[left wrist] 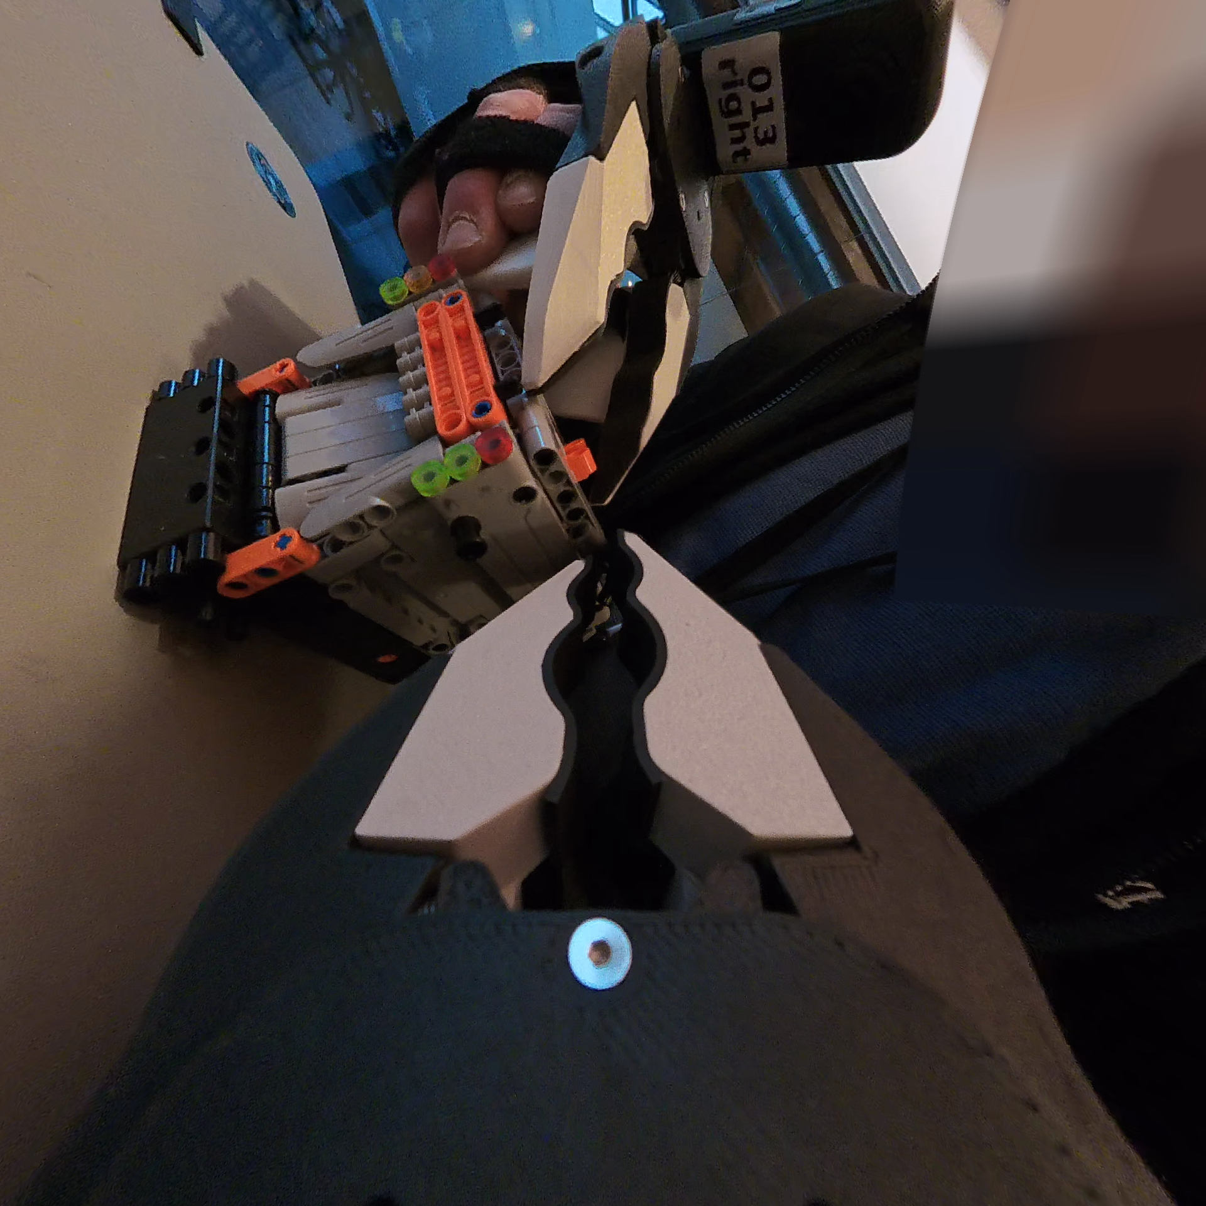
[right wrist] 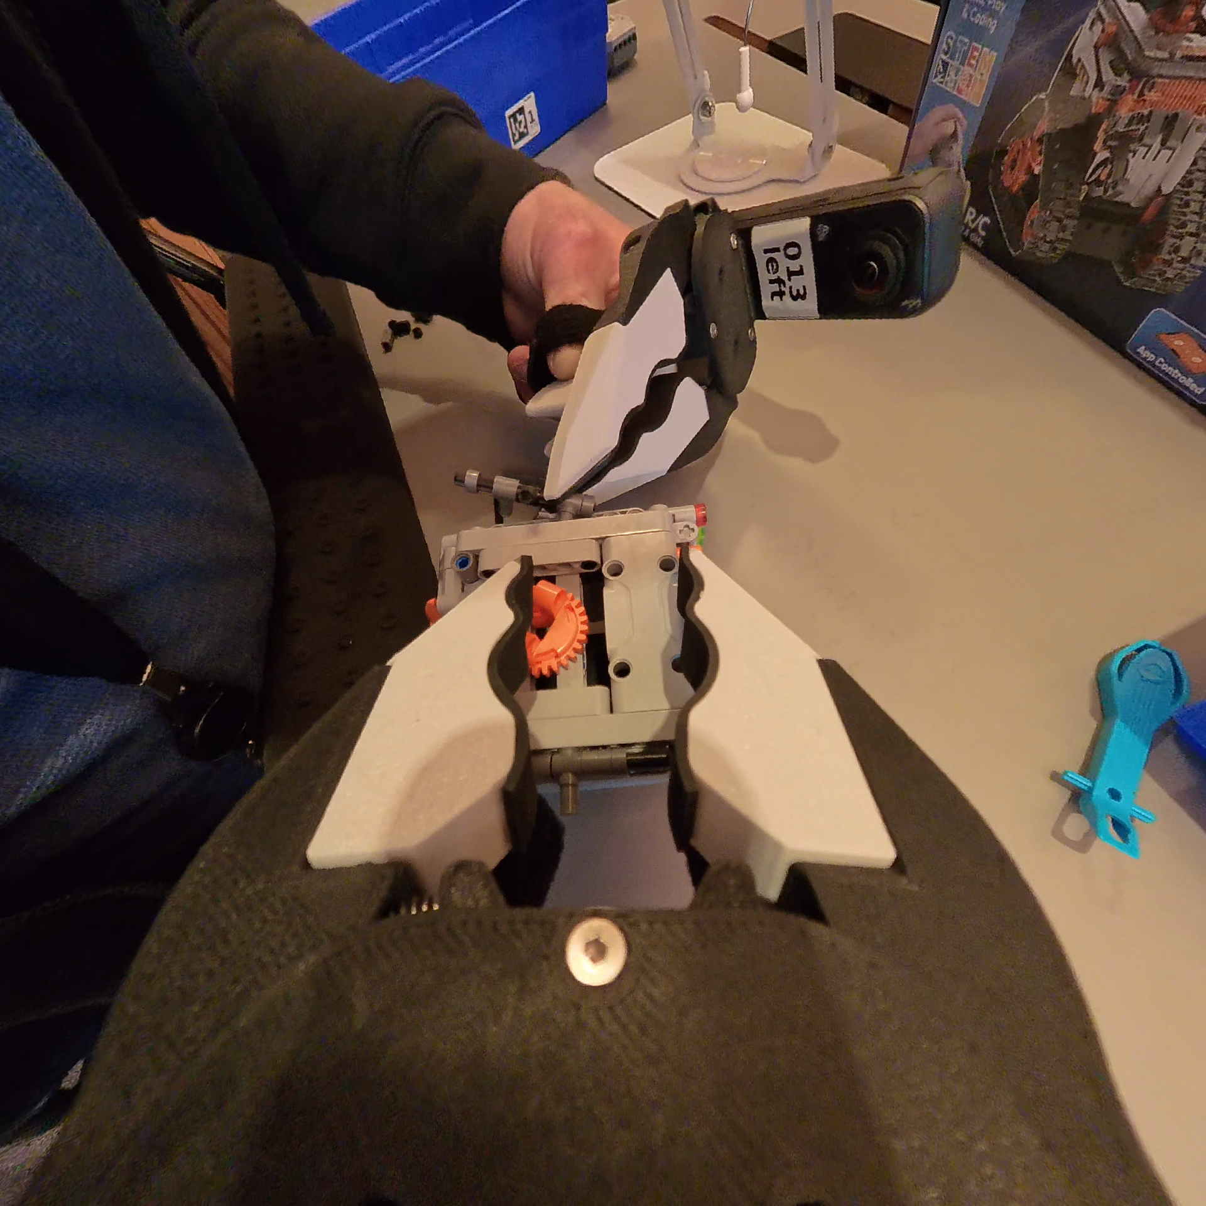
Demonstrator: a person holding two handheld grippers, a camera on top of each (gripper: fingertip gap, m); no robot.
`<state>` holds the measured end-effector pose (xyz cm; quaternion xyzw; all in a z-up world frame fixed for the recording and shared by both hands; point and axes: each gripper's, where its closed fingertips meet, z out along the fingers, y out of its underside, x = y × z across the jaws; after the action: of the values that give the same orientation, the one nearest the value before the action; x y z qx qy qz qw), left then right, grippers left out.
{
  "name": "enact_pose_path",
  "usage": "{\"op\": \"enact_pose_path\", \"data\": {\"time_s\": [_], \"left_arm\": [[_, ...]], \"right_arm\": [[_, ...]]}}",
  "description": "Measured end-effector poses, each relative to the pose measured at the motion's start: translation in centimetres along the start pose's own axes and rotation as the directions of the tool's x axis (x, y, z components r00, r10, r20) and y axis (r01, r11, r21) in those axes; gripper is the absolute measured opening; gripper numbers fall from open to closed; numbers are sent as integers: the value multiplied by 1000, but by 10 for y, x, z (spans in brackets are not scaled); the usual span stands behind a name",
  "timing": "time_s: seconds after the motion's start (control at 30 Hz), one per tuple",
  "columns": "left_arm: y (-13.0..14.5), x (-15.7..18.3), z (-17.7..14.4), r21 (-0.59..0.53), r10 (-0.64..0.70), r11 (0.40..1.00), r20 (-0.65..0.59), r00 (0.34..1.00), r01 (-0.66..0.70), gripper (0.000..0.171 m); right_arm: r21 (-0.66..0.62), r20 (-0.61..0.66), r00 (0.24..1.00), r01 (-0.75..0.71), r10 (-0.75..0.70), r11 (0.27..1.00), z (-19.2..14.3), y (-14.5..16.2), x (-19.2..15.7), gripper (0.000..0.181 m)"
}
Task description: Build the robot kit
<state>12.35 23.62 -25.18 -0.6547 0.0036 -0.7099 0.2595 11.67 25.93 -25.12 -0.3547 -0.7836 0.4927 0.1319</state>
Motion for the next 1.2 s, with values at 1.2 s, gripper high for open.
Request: {"op": "enact_pose_path", "data": {"time_s": [1.2], "left_arm": [[3, -2, 0, -47, 215, 976, 371, 903, -213, 4]], "right_arm": [[16, 13, 999, -33, 33, 999, -3, 1, 2, 41]]}}
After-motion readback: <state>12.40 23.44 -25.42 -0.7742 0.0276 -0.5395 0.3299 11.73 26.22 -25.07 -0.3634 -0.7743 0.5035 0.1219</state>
